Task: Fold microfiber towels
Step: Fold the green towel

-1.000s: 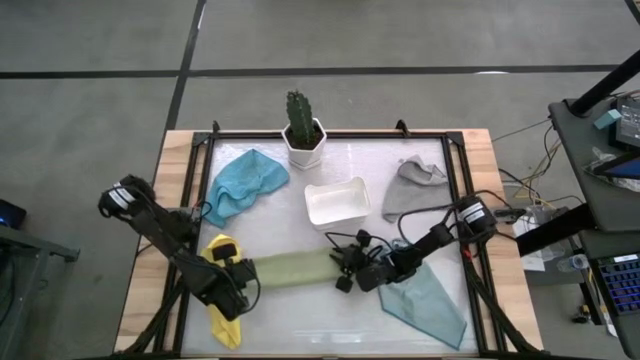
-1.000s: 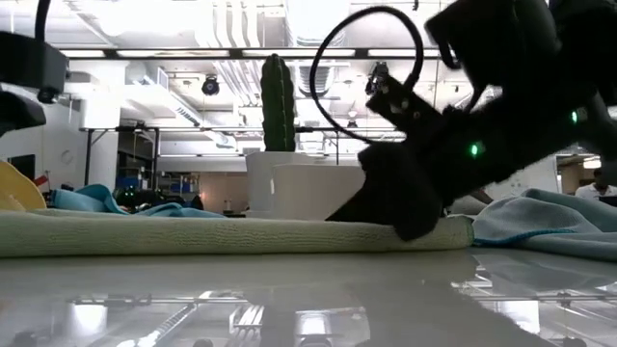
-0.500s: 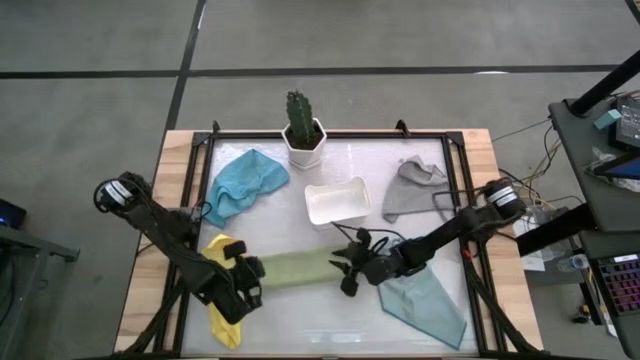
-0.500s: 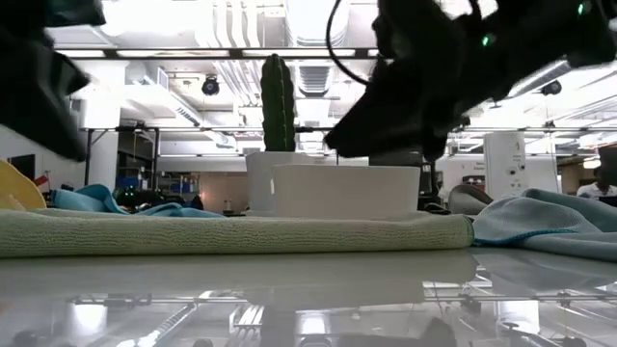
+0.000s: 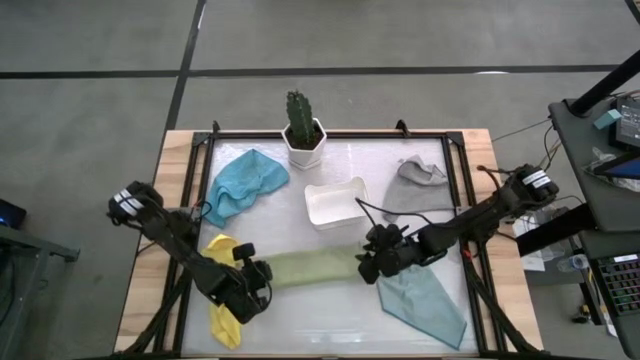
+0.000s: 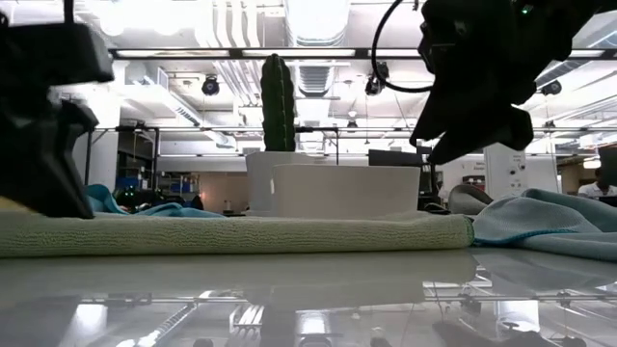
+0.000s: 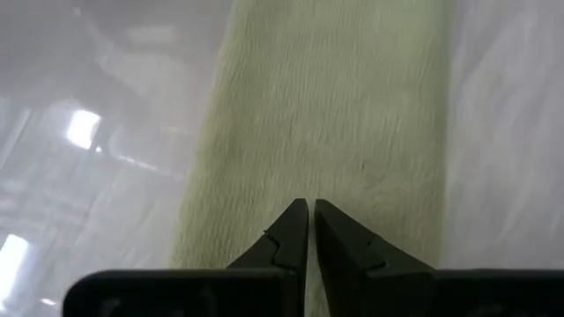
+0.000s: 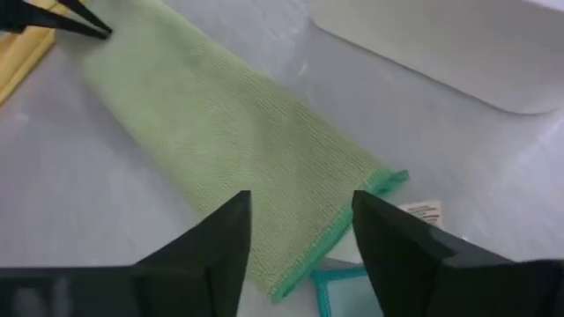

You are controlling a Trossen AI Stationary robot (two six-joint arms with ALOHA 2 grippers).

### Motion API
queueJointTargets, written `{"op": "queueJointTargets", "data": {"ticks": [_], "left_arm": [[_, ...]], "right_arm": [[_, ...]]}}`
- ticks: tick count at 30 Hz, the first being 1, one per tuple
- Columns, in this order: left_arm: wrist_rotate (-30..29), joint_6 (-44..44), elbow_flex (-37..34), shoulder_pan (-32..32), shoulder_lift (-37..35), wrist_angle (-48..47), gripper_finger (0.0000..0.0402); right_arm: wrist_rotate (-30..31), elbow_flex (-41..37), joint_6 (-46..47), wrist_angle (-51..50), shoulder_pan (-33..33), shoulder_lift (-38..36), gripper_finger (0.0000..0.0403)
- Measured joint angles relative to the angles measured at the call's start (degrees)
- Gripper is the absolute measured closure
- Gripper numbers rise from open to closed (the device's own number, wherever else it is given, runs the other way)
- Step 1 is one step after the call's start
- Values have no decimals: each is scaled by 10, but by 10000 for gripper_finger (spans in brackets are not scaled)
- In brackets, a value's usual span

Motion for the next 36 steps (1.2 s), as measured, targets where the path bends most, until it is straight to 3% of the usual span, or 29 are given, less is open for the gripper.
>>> {"op": "queueJointTargets", "data": {"ticks": [14, 22, 36], "left_arm": [[42, -87, -41, 0, 2, 3, 392], [51, -88, -41, 0, 2, -8, 392], [46, -88, -39, 0, 3, -9, 392]], "right_arm": [[-29, 0, 29, 14, 0, 49, 135], [-45, 0, 28, 31, -18, 93, 124], [-145, 0, -47, 151, -56, 139, 126]]}}
